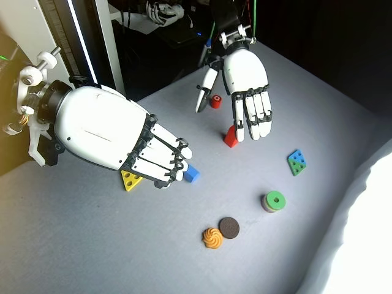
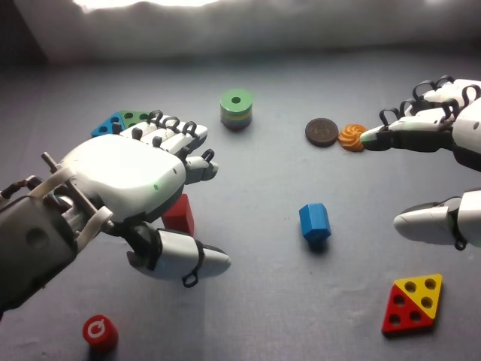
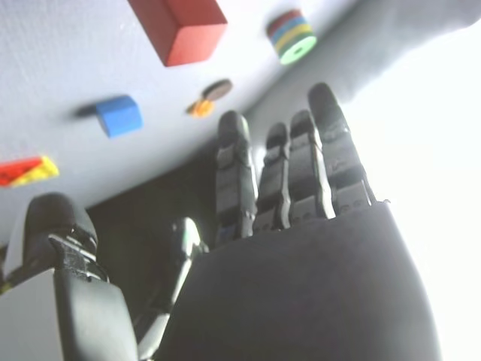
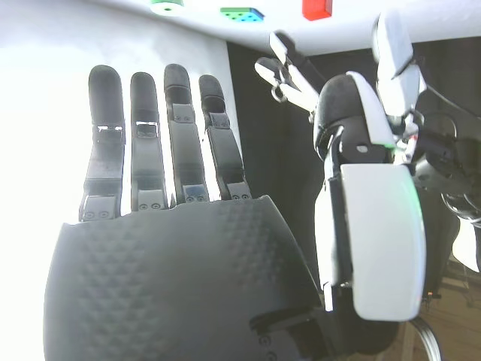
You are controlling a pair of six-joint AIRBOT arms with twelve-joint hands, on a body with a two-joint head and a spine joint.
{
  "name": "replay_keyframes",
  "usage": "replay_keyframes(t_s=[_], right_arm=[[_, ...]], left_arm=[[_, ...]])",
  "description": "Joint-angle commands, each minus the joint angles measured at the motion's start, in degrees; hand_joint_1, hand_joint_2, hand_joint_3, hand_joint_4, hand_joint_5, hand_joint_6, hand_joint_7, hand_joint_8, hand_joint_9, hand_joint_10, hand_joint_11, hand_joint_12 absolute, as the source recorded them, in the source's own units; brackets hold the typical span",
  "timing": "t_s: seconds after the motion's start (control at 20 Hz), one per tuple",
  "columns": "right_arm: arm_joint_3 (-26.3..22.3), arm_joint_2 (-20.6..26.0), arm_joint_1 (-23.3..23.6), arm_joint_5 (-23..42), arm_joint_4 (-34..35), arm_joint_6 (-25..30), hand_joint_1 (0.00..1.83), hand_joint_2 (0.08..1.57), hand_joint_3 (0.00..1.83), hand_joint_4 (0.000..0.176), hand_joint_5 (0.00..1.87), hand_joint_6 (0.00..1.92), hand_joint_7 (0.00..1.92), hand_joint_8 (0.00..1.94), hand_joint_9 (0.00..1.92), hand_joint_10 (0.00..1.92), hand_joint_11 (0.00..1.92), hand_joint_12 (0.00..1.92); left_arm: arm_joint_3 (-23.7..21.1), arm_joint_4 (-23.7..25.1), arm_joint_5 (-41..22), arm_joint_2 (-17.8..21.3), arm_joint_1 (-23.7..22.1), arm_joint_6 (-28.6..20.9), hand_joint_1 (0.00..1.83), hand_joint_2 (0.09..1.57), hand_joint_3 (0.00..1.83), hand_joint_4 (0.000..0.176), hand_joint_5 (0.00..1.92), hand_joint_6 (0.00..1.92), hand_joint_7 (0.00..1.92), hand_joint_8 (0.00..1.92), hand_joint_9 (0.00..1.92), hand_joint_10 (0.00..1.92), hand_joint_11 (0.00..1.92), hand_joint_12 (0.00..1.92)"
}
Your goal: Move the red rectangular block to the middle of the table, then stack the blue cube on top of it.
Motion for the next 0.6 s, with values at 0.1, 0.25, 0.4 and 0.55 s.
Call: replay_keyframes(t_s=[0.1, 0.25, 0.4, 0.55], right_arm=[[-0.01, 0.62, 0.62, 5.98, -0.35, 0.37, 0.40, 1.16, 0.00, 0.000, 0.23, 0.18, 0.33, 0.01, 0.02, 0.77, 0.00, 1.42], [-0.01, 0.61, 0.62, 6.03, -0.35, 0.48, 0.41, 1.16, 0.00, 0.000, 0.21, 0.18, 0.32, 0.01, 0.01, 0.76, 0.00, 1.42], [-0.01, 0.61, 0.64, 6.14, -0.35, 0.55, 0.39, 1.16, 0.00, 0.000, 0.24, 0.19, 0.34, 0.01, 0.01, 0.77, 0.00, 1.44], [-0.02, 0.61, 0.64, 6.22, -0.35, 0.57, 0.43, 1.14, 0.00, 0.000, 0.30, 0.23, 0.39, 0.03, 0.05, 0.80, 0.00, 1.49]], left_arm=[[1.57, 2.33, -4.62, -0.38, 0.05, -0.12, 0.48, 0.96, 0.00, 0.009, 0.44, 0.01, 0.01, 0.00, 0.00, 0.00, 0.00, 0.11], [2.76, 2.27, -4.62, -0.65, 0.39, -0.16, 0.49, 0.96, 0.00, 0.022, 0.50, 0.02, 0.00, 0.00, 0.00, 0.00, 0.00, 0.19], [3.73, 2.27, -4.61, -1.15, 0.59, -0.16, 0.50, 0.96, 0.00, 0.045, 0.56, 0.01, 0.00, 0.00, 0.00, 0.00, 0.00, 0.37], [4.55, 2.18, -4.61, -1.77, 0.83, -0.18, 0.50, 0.97, 0.00, 0.059, 0.60, 0.01, 0.00, 0.00, 0.00, 0.00, 0.00, 0.32]])
